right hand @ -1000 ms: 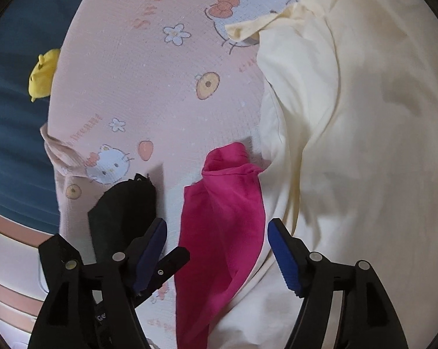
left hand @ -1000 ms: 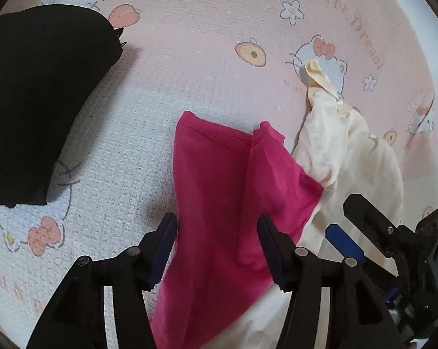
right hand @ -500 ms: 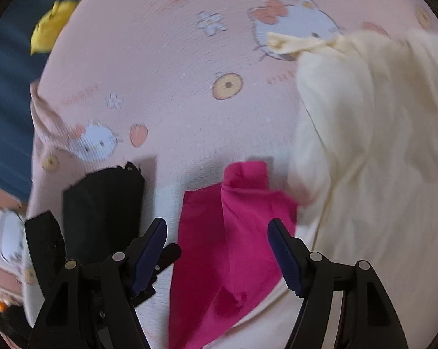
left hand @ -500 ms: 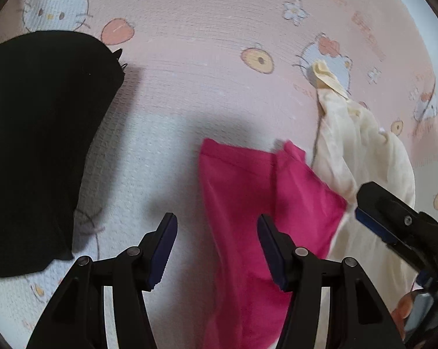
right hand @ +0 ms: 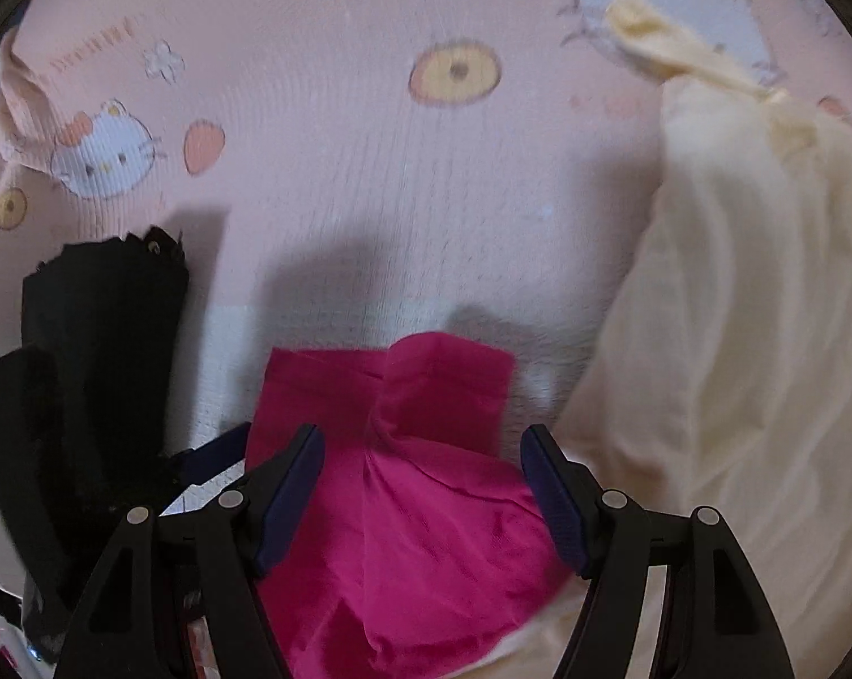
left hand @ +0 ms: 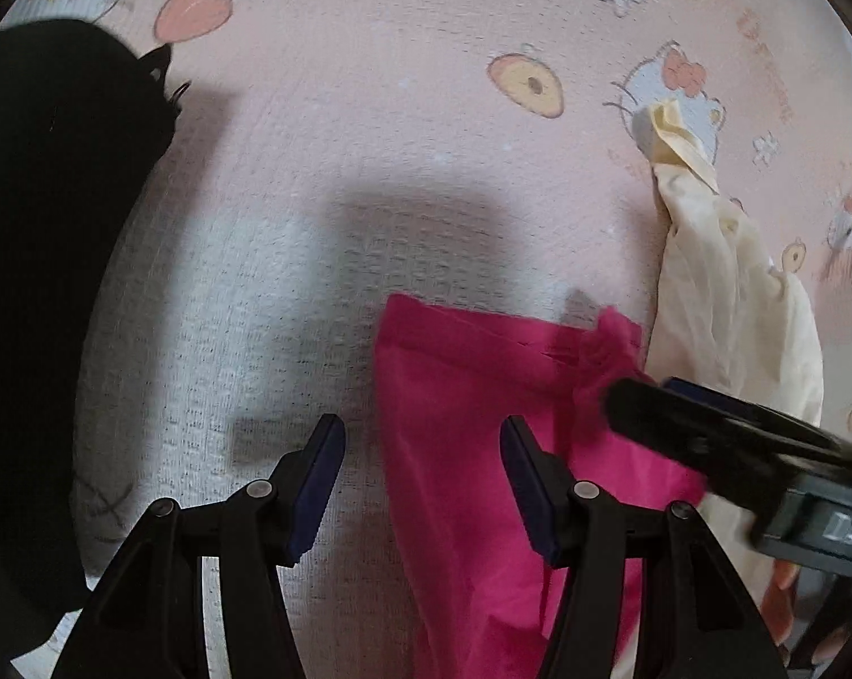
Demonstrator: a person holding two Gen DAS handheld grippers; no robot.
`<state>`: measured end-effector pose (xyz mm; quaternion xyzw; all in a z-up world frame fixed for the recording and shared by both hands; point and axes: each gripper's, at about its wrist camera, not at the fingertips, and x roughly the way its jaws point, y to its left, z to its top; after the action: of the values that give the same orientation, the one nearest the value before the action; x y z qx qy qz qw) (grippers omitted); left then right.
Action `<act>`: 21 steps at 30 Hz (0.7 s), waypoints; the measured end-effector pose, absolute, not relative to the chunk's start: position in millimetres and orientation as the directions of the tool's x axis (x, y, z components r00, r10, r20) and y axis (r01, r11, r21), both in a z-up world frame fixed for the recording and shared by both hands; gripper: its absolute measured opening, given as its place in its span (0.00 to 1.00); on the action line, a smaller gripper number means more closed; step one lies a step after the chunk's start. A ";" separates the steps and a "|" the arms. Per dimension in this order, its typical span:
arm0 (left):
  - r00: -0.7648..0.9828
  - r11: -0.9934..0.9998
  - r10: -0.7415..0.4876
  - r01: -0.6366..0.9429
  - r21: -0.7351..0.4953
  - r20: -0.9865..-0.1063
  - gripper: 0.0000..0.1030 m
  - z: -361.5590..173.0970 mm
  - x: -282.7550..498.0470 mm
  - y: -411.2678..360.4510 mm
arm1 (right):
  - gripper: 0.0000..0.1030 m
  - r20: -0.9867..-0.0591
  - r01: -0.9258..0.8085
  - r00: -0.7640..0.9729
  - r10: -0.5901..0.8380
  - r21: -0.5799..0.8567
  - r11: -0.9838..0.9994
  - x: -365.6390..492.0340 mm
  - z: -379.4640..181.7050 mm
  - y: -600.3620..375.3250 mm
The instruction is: Fold clothes
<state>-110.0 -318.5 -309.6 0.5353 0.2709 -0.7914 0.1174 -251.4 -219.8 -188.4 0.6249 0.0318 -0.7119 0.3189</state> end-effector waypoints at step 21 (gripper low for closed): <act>-0.559 -0.910 -0.134 0.396 -0.121 -0.818 0.02 -261.7 -86.7 -274.8 | 0.08 -0.859 0.662 -0.180 -0.478 0.254 -0.705 -229.7 -138.0 -208.9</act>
<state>-86.7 -274.8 -261.7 0.4443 0.1474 -0.8705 0.1522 -229.7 -208.9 -138.0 0.5199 0.0885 -0.7631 0.3737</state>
